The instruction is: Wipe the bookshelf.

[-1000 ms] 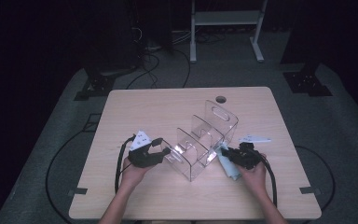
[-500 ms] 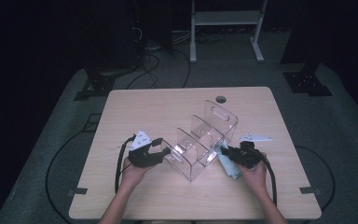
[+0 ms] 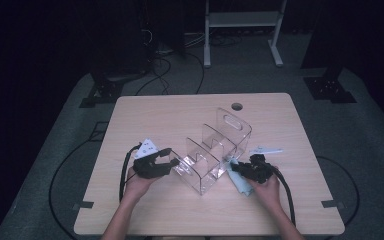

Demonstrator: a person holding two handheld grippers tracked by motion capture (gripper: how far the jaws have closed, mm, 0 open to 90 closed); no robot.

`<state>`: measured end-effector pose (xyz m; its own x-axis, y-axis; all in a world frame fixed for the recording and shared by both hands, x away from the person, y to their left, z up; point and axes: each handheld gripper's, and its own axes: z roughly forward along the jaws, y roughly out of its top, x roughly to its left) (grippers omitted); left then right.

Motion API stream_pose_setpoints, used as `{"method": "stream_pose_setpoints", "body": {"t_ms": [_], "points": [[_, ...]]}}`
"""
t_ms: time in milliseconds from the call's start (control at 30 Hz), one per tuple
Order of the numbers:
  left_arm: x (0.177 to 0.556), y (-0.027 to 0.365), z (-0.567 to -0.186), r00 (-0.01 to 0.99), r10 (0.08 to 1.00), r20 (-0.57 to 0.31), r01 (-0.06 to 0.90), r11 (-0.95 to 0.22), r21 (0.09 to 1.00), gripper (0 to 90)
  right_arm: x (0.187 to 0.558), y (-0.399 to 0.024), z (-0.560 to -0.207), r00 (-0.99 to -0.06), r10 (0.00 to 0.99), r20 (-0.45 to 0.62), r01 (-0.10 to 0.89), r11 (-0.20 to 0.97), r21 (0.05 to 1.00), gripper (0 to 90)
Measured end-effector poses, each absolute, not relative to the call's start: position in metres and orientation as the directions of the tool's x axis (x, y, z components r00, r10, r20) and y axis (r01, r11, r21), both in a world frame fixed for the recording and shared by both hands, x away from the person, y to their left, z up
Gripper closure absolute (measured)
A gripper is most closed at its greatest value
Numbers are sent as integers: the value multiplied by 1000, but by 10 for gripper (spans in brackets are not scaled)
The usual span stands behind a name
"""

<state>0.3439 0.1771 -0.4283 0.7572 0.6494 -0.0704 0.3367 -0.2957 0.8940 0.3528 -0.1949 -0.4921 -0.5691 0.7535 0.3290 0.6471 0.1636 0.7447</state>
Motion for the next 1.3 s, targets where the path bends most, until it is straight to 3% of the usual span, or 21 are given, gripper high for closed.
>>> {"method": "stream_pose_setpoints", "body": {"t_ms": [67, 133, 433, 600, 1000, 1300], "points": [[345, 180, -428, 778, 622, -88, 337, -296, 894, 453, 351, -182, -494, -611, 717, 335, 645, 206, 735, 787], [345, 181, -427, 785, 615, -82, 334, -307, 891, 459, 347, -167, -493, -635, 726, 264, 617, 271, 739, 785], [346, 182, -427, 764, 640, -74, 338, -301, 892, 458, 344, -200, -482, -580, 755, 307, 629, 175, 758, 782], [347, 184, -425, 715, 698, -26, 329, -303, 894, 463, 337, -203, -474, -607, 751, 261, 594, 211, 776, 781], [352, 193, -426, 668, 743, -41, 350, -265, 899, 483, 370, -237, -461, -453, 853, 259, 574, 57, 817, 780], [353, 193, -425, 669, 742, -39, 350, -268, 897, 482, 392, -227, -498, -410, 868, 281, 659, 69, 749, 778]]}}
